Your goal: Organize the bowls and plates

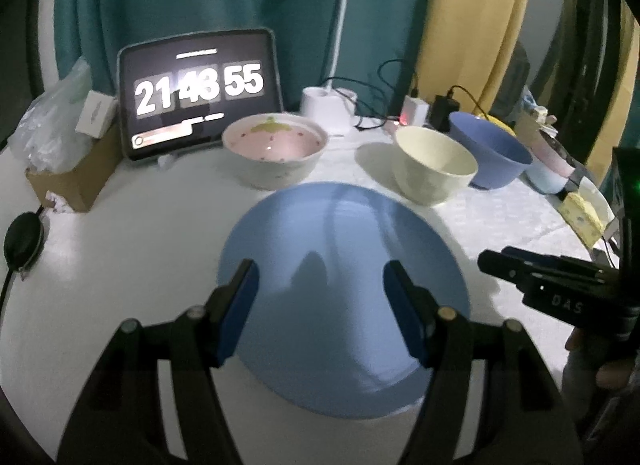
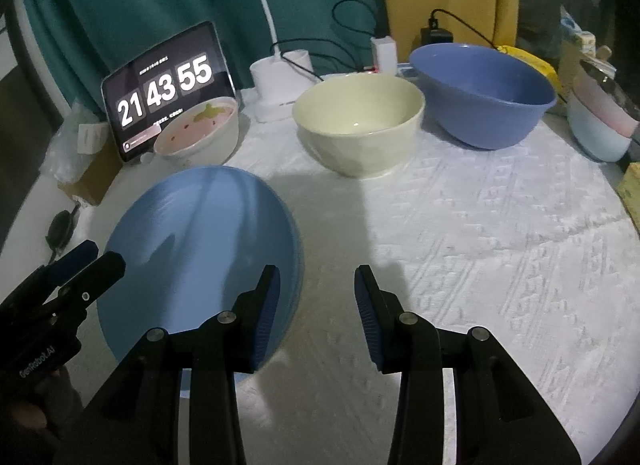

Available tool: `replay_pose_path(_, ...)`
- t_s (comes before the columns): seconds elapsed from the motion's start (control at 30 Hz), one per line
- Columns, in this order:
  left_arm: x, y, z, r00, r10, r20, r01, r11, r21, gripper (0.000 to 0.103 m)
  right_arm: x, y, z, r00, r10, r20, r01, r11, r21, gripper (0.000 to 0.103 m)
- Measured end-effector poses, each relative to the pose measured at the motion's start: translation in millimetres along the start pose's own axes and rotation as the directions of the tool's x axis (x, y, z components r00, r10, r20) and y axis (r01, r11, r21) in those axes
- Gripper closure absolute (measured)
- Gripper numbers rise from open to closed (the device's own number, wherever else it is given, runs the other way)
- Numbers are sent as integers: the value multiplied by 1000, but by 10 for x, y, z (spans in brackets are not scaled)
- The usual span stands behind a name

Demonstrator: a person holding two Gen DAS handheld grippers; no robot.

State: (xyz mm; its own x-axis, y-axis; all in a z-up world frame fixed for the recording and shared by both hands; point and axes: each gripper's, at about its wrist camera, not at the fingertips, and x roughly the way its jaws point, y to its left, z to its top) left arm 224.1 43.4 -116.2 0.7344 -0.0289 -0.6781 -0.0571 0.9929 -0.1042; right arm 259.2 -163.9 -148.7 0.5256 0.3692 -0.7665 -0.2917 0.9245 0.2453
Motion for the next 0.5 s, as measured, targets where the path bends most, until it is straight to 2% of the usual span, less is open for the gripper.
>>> replay_pose_path(0.5, -46, -558, 91, 998, -54, 22, 52, 995, 83, 36, -303, -437, -29, 998, -33, 62, 30, 998, 46, 62)
